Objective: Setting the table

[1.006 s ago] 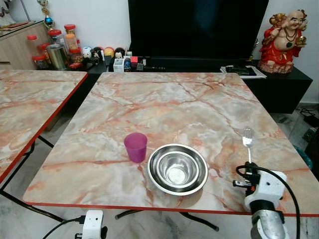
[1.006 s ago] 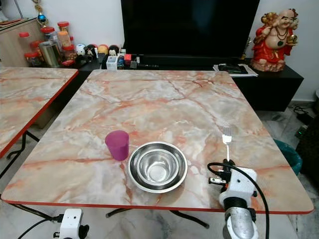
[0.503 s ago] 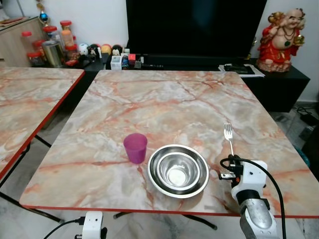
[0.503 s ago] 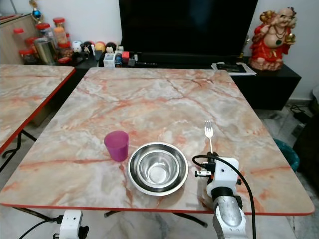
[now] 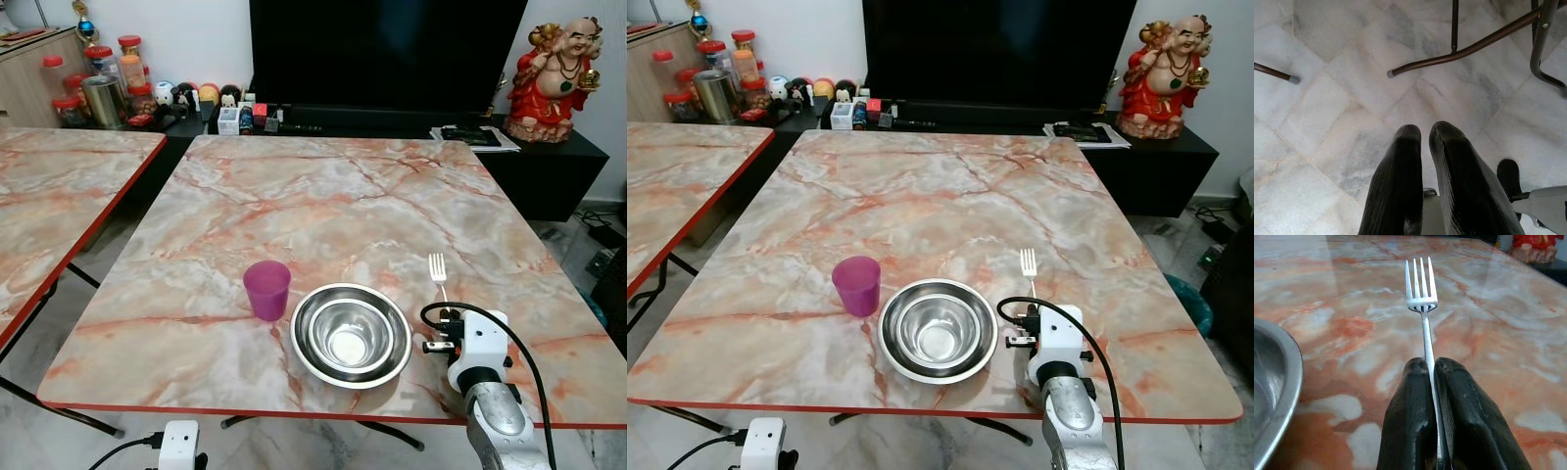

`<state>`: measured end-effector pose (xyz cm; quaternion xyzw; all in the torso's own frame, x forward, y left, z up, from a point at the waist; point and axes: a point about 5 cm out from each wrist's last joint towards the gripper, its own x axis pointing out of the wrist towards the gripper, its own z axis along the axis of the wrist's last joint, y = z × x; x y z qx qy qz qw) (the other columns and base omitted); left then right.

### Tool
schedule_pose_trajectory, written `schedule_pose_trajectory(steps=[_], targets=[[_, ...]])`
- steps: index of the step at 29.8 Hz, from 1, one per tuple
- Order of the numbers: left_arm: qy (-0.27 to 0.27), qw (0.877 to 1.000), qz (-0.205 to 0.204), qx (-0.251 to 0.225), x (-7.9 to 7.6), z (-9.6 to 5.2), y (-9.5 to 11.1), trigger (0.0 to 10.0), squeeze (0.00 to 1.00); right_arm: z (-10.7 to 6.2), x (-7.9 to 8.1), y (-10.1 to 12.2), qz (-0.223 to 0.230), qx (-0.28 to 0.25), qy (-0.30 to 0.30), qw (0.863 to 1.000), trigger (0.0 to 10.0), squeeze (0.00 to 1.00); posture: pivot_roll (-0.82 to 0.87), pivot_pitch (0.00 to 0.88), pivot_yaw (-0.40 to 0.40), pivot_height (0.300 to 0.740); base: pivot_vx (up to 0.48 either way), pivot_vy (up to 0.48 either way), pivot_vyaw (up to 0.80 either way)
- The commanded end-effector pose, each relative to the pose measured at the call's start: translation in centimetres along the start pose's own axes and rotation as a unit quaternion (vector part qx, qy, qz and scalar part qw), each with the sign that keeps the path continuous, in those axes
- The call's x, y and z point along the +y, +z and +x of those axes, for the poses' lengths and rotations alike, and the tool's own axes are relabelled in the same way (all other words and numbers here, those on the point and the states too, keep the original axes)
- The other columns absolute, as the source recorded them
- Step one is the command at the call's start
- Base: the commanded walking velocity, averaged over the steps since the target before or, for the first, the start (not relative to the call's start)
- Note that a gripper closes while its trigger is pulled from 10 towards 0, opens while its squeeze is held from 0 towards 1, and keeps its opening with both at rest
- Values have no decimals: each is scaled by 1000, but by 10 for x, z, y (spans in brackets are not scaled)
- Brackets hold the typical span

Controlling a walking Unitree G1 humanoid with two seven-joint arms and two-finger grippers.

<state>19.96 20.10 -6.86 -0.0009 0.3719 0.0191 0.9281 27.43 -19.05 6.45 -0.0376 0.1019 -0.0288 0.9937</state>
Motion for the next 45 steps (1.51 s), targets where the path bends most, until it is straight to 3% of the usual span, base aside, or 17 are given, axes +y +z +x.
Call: schedule_pose_trajectory(steps=[1,17,36,37,38,45], targets=[[5,1000,-3,12,3,-1,-4,10000,0,2,0,2,-8,9,1,1000,10000,0,-68,33,-51,740,0,0,0],[-1,1000,-5,17,3,-1,-5,10000,0,-10,10,-9,1,44,37,998,10000,0,-72,32,-51,740,0,0,0],[-3,1000,-1,20,3,-1,-4,10000,0,-10,0,-16,1,62,0,998,10000,0,-71,31,-45,740,0,0,0],[-3,1000,0,20,3,0,-4,10000,0,-9,0,-15,2,62,0,998,10000,957,-69,30,-45,740,0,0,0],[-3,1000,0,20,3,0,-4,10000,0,-9,0,-15,2,62,0,998,10000,1000,-71,29,-44,740,0,0,0],[-4,1000,0,21,2,0,-4,10000,0,-9,0,-14,7,58,-7,998,10000,1000,-71,29,-43,740,0,0,0]])
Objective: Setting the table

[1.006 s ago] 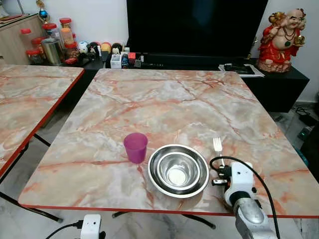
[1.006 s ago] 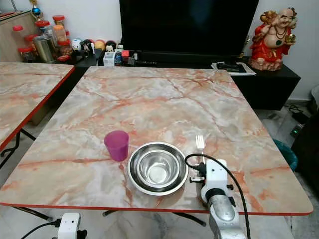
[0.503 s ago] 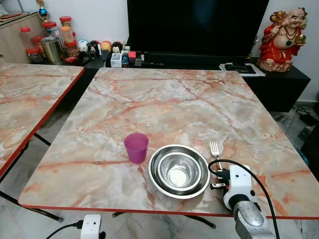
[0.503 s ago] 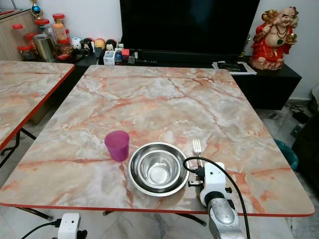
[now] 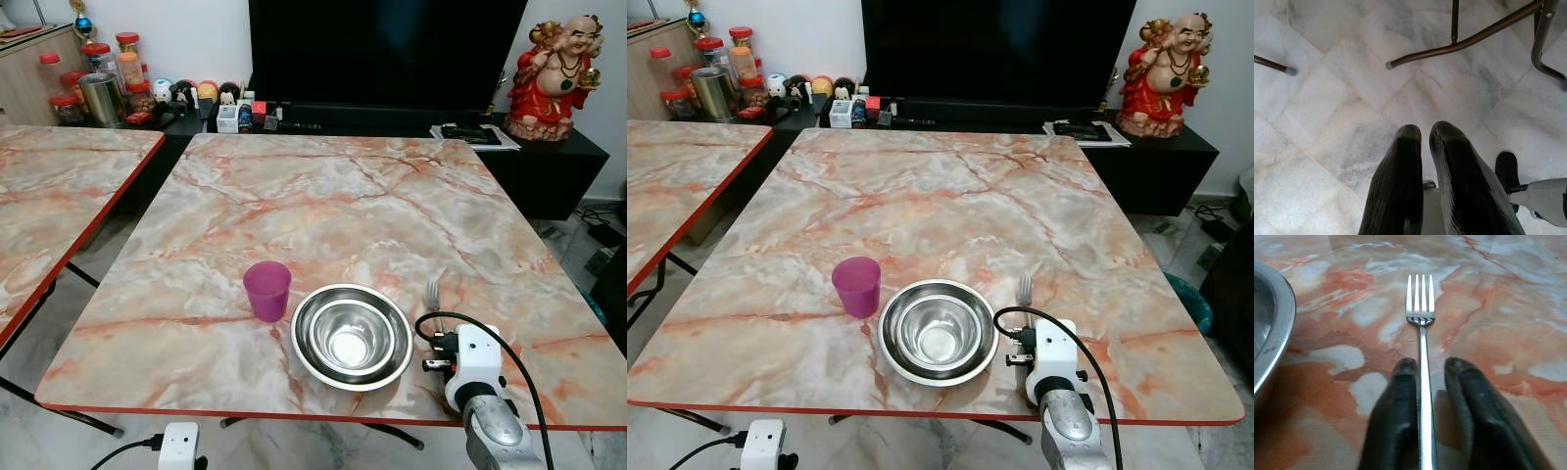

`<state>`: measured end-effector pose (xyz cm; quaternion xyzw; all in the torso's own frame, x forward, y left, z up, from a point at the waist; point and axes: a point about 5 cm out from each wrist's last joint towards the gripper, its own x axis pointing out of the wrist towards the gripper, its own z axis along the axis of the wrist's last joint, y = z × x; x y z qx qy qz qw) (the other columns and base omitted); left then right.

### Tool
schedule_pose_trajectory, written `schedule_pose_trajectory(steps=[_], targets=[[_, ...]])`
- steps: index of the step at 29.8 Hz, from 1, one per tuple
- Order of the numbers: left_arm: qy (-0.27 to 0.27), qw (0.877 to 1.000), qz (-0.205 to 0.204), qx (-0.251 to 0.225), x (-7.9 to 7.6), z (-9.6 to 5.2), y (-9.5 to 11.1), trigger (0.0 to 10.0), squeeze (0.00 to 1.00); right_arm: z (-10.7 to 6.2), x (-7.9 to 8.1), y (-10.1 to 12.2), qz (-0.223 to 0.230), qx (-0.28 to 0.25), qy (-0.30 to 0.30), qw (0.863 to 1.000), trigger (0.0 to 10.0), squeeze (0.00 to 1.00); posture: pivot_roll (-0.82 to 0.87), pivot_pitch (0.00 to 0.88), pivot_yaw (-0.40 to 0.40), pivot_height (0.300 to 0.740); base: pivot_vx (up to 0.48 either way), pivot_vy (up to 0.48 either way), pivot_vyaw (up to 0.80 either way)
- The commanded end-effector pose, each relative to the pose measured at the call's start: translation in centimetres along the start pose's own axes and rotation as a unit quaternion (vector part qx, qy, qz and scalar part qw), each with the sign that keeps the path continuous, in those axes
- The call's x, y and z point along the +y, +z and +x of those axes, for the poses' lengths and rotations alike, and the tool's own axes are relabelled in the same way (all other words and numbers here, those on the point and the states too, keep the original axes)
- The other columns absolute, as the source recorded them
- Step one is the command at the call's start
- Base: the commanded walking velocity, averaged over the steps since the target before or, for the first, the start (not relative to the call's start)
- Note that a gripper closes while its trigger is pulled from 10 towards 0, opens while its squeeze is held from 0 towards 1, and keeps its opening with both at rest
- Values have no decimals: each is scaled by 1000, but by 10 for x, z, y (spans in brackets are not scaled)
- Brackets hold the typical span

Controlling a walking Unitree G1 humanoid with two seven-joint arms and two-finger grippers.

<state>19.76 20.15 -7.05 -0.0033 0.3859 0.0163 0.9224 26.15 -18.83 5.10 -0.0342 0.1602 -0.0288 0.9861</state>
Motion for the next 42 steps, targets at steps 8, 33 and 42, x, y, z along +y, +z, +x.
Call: schedule_pose_trajectory(steps=[8,33,42], targets=[[-1,1000,2,5,1,0,-1,10000,0,1,-4,2,1,-1,-11,1000,10000,1000,-71,31,-43,740,0,0,0],[-4,1000,2,0,2,0,1,10000,0,-16,-12,56,71,-211,-47,974,10000,0,-74,28,-31,740,0,0,0],[0,1000,1,0,3,-1,0,10000,0,-18,-9,60,77,-230,-43,969,10000,0,-68,25,-29,740,0,0,0]])
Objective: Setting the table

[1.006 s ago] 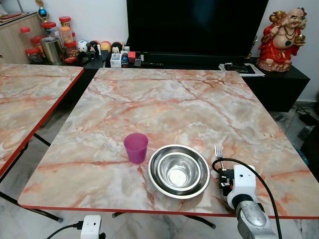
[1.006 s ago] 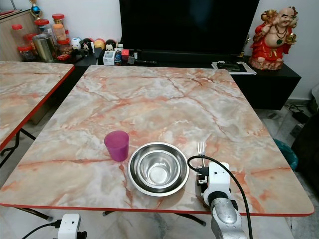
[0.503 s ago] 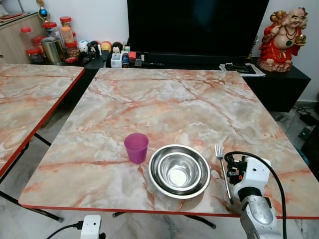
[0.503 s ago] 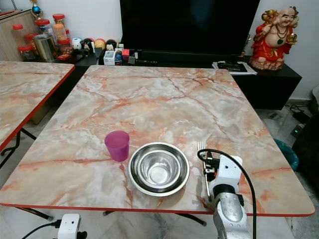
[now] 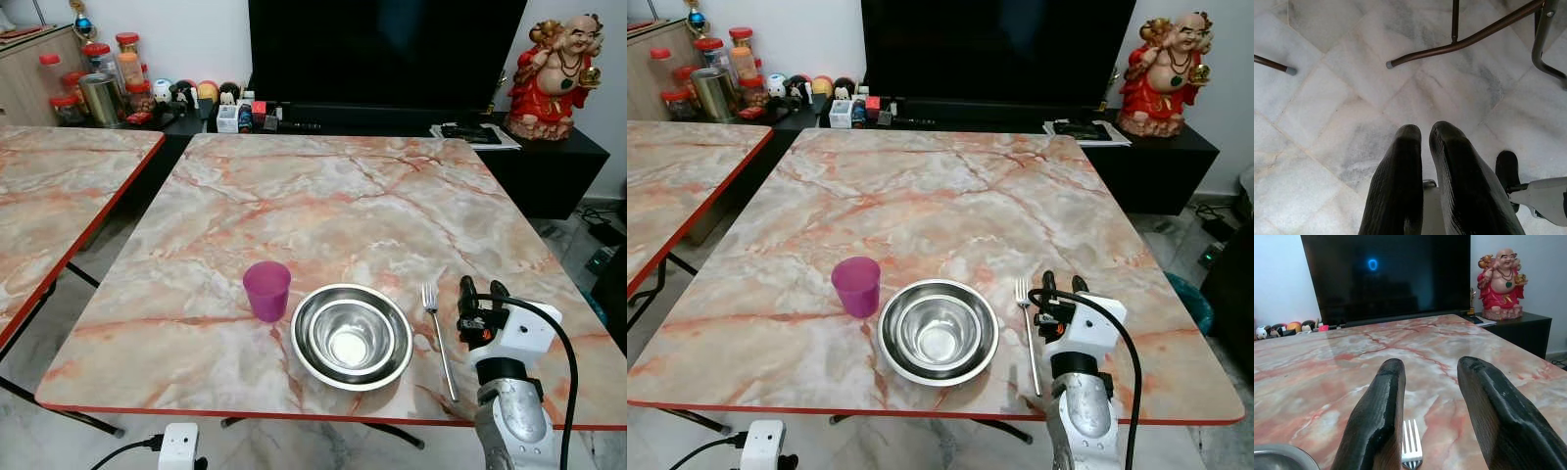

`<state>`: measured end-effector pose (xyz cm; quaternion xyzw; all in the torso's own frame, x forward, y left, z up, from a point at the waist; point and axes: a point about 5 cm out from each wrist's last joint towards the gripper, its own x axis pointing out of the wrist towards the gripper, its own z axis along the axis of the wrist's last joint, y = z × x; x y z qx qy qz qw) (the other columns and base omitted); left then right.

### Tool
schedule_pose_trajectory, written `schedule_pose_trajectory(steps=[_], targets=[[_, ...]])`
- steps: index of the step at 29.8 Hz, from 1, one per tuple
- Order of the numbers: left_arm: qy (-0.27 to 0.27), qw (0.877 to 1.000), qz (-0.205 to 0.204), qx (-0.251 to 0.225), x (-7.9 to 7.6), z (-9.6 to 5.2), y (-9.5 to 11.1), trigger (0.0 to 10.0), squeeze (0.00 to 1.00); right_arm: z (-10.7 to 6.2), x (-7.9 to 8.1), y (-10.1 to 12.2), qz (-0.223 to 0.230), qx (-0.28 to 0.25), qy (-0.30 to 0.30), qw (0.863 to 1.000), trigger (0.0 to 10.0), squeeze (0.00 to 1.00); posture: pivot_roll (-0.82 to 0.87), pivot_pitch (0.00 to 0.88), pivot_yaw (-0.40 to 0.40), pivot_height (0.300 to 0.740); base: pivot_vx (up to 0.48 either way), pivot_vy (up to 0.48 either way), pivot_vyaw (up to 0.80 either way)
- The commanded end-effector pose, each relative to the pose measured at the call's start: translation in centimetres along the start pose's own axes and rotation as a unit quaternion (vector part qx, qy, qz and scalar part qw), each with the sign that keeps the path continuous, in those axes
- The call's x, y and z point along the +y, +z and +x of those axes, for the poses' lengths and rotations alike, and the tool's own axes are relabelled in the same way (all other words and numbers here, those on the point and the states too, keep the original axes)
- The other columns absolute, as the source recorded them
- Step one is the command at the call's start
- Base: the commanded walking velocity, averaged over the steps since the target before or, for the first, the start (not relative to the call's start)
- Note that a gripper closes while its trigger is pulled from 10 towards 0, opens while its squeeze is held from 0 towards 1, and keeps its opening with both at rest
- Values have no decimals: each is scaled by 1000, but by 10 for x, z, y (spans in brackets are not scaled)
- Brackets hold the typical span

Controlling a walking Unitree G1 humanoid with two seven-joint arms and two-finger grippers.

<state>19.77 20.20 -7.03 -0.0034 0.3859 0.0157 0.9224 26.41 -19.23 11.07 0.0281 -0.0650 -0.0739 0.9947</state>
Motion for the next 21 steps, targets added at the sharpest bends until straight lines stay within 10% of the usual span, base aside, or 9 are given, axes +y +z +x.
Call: schedule_pose_trajectory(steps=[1,21], targets=[[1,1000,0,0,3,-1,-1,10000,0,0,0,3,2,-8,-2,1000,10000,0,-67,26,-29,740,0,0,0],[7,1000,-12,6,7,-1,-2,10000,0,3,-6,5,-3,-14,-17,1000,10000,0,-65,19,-28,740,0,245,0]])
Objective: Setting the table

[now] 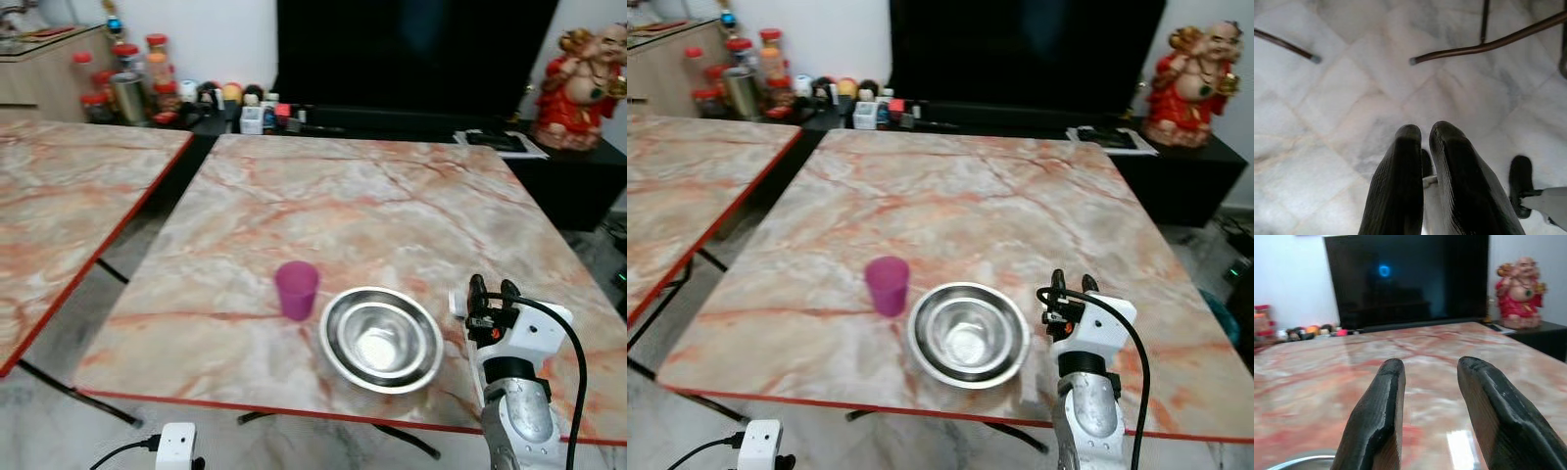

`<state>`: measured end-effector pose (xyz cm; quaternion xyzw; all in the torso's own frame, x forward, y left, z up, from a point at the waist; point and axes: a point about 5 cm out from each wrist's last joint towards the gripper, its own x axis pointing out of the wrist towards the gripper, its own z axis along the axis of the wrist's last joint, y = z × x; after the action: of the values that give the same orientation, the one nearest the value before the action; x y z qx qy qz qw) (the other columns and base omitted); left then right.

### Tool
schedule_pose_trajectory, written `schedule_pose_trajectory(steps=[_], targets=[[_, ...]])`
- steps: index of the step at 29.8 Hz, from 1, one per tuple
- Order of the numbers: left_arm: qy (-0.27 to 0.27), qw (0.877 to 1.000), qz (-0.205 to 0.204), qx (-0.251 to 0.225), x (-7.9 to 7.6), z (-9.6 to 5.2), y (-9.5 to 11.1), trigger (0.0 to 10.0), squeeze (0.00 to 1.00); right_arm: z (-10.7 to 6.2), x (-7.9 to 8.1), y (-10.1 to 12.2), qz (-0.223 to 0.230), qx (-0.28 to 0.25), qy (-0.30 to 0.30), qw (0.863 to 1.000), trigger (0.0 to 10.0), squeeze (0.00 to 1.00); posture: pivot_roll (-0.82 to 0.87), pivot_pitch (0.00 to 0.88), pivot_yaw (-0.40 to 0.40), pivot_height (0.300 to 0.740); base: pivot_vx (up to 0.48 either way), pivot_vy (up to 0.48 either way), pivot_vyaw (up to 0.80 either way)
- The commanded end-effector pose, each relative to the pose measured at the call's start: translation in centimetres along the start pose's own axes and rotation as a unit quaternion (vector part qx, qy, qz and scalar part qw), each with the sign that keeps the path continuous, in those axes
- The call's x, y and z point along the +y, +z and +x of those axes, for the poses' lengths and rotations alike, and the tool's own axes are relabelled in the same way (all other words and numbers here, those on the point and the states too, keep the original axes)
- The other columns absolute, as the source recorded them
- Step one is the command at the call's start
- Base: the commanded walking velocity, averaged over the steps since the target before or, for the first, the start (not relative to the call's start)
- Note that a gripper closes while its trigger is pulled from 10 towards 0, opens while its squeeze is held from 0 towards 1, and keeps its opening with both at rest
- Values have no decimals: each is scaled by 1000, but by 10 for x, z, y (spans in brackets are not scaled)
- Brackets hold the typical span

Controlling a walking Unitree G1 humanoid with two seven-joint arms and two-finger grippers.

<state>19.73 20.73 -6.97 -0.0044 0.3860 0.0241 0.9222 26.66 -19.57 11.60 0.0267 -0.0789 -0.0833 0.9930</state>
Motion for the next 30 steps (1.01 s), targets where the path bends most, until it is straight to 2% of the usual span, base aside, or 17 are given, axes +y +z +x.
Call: schedule_pose_trajectory(steps=[1,14,21,30], targets=[[0,1000,-8,5,1,-1,-2,10000,0,0,-4,-1,-2,0,-8,1000,10000,0,-65,19,-28,740,0,394,0],[1,1000,-4,3,4,0,1,10000,0,2,-3,4,-1,-13,-22,1000,10000,0,-64,9,-15,740,0,458,0],[2,1000,-1,2,6,0,2,10000,0,1,3,2,2,-12,-21,1000,10000,0,-62,6,-7,740,0,0,0],[3,1000,3,0,8,0,4,10000,0,-3,7,-5,9,1,-13,1000,10000,0,-55,10,-4,740,0,462,0]])
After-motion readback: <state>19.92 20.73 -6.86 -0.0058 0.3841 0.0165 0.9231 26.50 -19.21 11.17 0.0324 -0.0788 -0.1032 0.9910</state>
